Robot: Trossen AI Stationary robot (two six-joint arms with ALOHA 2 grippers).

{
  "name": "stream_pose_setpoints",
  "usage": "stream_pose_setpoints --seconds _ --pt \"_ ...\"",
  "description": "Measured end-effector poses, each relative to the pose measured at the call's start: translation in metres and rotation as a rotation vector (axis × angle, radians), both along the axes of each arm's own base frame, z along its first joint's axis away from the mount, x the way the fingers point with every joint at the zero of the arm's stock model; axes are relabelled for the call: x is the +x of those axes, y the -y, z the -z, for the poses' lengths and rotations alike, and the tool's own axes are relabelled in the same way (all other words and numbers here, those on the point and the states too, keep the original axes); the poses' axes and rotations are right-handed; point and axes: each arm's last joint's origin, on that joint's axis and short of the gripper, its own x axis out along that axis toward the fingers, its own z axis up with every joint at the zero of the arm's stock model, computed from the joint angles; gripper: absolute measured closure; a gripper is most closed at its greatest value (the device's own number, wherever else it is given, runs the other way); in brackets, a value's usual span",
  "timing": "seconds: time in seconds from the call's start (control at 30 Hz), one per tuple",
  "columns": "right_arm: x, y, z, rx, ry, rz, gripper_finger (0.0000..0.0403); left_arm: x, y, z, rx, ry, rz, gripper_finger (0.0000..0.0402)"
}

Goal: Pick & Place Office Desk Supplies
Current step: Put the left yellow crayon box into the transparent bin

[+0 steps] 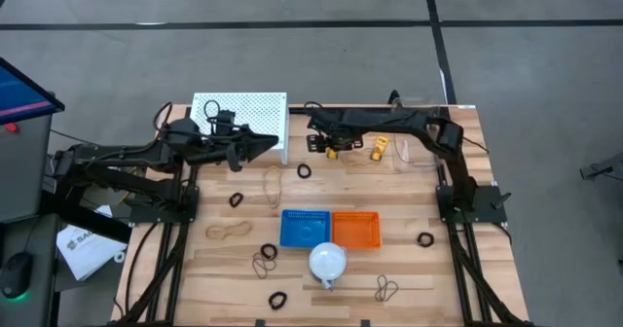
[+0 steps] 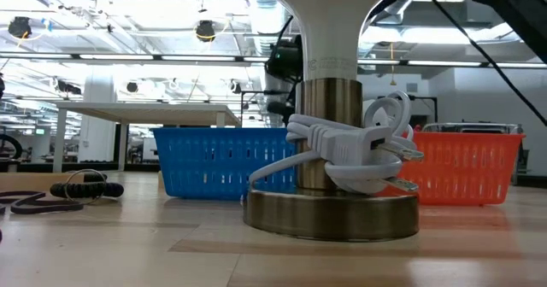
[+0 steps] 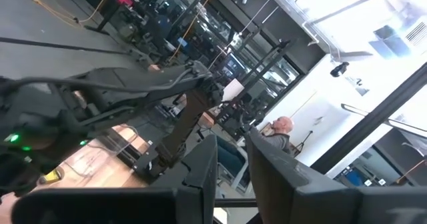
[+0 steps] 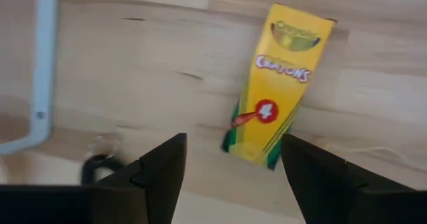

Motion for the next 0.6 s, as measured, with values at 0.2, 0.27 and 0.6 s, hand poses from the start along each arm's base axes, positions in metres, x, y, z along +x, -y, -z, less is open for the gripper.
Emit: stream_pose_setpoints --seconds 0.2,0.27,0.6 --pt "-0.001 0.002 0.005 -0.047 -0.039 0.039 0.0154 0.000 0.001 0.000 0.003 0.000 0.027 0.0325" --pt "-0.002 0.003 0.004 -0.078 -0.051 0.055 0.0153 0.000 0.001 0.000 0.003 -0.001 0.027 0.0325" --pt "-0.001 0.009 0.020 -0.079 -0.083 0.098 0.0153 0.000 0.002 0.000 0.003 0.005 0.032 0.0325"
